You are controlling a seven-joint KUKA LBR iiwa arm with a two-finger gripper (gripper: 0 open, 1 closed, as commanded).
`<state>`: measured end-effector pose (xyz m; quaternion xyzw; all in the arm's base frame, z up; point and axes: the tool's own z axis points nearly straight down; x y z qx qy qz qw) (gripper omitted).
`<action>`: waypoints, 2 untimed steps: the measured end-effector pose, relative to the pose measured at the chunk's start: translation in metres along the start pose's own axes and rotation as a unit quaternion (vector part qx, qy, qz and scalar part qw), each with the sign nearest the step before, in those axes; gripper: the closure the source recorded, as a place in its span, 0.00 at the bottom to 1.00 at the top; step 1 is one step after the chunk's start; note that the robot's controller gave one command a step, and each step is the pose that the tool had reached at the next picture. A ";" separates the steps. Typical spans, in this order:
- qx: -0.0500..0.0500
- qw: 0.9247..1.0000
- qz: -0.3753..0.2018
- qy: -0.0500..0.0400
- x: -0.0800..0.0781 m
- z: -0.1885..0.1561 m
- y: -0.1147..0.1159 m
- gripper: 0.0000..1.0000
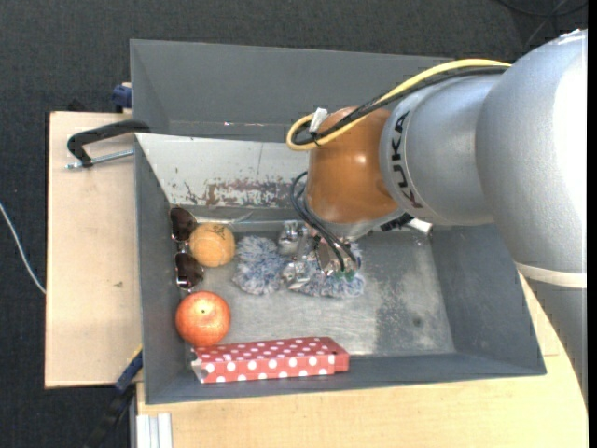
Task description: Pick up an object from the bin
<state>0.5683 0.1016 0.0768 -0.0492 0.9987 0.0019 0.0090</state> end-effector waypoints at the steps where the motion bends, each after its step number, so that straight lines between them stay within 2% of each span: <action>1: 0.000 1.000 0.000 0.000 0.000 0.000 0.000 1.00; 2: 0.001 1.000 -0.025 0.006 0.028 -0.144 0.013 1.00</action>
Offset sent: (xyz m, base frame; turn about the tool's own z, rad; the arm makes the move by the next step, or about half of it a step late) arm -0.0331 0.0088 0.1424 -0.0498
